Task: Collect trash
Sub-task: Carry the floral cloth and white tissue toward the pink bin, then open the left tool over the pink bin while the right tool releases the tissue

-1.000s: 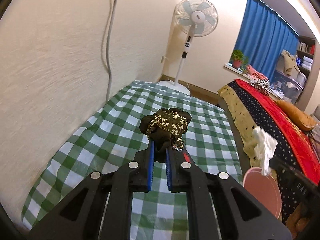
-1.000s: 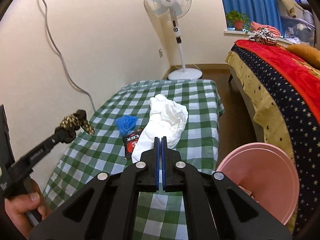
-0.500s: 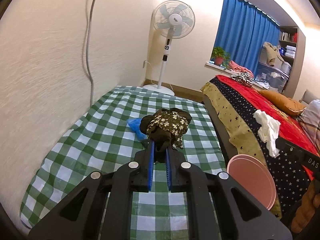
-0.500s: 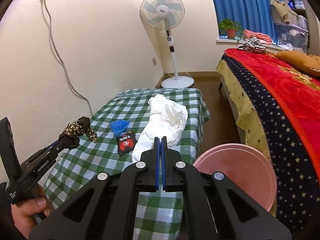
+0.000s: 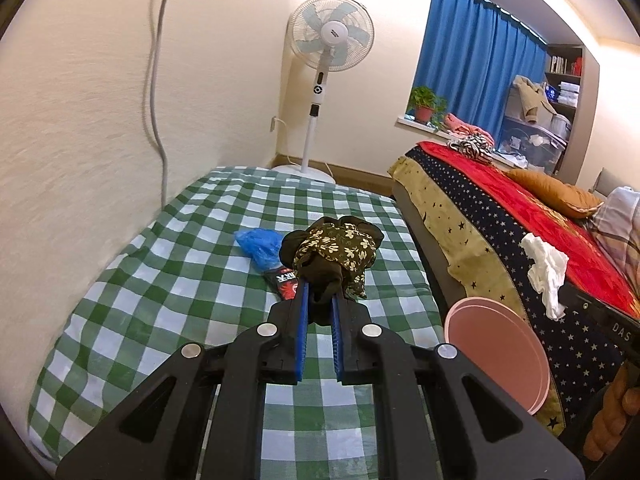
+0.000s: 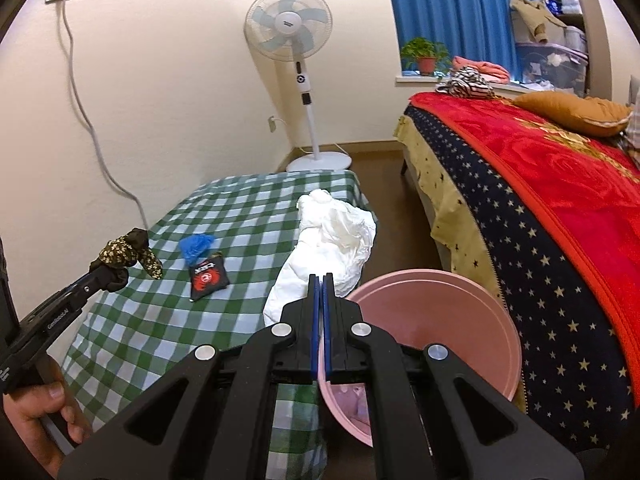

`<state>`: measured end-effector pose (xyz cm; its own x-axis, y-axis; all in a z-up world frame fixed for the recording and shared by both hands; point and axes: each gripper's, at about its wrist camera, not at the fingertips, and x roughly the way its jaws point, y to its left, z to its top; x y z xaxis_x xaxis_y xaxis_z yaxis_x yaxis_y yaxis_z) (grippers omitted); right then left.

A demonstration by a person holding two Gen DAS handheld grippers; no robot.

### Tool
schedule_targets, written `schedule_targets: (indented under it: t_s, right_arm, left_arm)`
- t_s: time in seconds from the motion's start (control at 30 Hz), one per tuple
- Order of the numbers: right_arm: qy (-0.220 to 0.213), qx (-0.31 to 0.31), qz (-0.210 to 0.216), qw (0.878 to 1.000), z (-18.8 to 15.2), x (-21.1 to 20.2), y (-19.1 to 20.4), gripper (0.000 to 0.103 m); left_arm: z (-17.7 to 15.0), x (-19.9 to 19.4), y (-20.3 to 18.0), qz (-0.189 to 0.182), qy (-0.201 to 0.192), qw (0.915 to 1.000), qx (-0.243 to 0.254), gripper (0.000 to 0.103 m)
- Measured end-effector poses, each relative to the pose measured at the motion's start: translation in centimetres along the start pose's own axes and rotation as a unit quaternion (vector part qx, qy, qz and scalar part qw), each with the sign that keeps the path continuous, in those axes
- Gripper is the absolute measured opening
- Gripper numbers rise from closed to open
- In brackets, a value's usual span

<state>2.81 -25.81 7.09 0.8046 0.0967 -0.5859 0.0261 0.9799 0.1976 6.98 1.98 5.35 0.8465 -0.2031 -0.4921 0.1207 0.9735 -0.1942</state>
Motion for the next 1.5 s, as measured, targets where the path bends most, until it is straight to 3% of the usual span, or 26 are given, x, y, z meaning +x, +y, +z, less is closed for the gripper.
schedule_targets:
  t_s: [0.83, 1.5]
  right_arm:
    - [-0.008, 0.063, -0.076, 0.995, 0.3, 1.3, -5.4, 0.002]
    - [0.006, 0.069, -0.106, 0.992, -0.2, 2.6, -6.2, 0.002]
  left_arm:
    - [-1.0, 3.0, -3.7, -0.039, 0.017, 0.9989, 0.019, 0.01]
    - [-1.8, 5.6, -8.5, -0.088, 0.035, 0.995, 0.032, 0.01]
